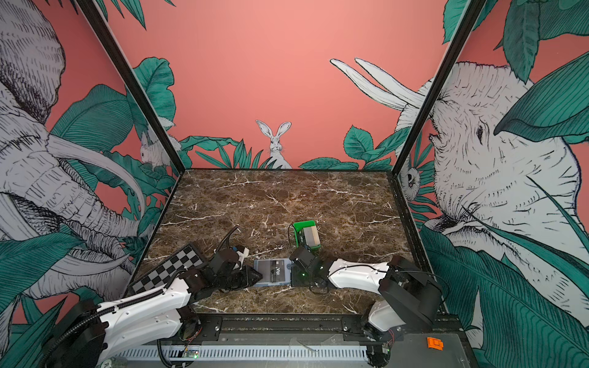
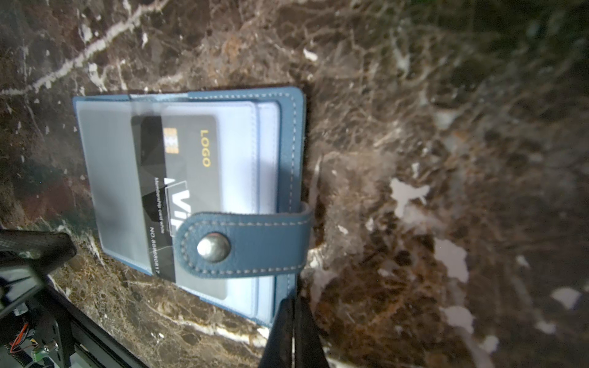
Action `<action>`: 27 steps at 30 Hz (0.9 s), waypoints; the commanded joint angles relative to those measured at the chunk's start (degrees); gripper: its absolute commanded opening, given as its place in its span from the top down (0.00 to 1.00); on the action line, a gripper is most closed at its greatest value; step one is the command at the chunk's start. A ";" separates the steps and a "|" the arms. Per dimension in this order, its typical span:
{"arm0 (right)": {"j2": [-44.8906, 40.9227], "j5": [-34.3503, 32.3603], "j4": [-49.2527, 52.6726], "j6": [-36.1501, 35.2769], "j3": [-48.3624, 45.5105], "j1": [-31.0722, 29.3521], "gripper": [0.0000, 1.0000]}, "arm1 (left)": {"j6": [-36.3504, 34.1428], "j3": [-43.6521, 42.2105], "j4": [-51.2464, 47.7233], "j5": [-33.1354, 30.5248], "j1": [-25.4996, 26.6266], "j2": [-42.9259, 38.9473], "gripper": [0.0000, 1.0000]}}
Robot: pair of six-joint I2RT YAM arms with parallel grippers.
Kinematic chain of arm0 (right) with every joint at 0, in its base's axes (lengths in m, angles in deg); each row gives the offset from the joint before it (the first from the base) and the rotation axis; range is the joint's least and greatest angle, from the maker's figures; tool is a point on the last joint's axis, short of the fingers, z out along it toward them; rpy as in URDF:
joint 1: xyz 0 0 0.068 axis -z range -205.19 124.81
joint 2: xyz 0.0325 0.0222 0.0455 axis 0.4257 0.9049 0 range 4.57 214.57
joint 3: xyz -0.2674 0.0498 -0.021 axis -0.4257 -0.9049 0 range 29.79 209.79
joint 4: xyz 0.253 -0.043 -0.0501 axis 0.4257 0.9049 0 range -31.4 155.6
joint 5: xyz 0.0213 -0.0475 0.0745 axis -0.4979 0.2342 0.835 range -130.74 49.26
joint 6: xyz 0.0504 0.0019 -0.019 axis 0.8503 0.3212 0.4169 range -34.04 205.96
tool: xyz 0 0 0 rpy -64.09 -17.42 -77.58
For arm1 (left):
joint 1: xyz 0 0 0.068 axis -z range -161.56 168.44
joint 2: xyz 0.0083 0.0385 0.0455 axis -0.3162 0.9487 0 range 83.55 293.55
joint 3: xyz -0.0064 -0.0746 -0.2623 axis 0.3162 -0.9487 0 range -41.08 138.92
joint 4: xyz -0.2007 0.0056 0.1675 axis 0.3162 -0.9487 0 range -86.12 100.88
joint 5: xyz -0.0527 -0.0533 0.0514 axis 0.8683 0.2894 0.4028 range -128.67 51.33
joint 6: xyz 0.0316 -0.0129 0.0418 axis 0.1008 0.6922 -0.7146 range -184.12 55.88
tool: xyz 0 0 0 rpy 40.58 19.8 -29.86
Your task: Put the credit cards into the card holder
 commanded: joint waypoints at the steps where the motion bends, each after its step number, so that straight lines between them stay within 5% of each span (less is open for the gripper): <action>1: -0.78 -1.65 2.42 -1.02 1.55 -0.43 0.94 | -1.91 1.97 1.50 0.76 -0.39 2.08 0.70; 27: 0.11 -1.38 2.27 -1.26 2.19 -0.52 0.94 | -3.58 6.98 7.92 0.31 -0.40 15.93 0.68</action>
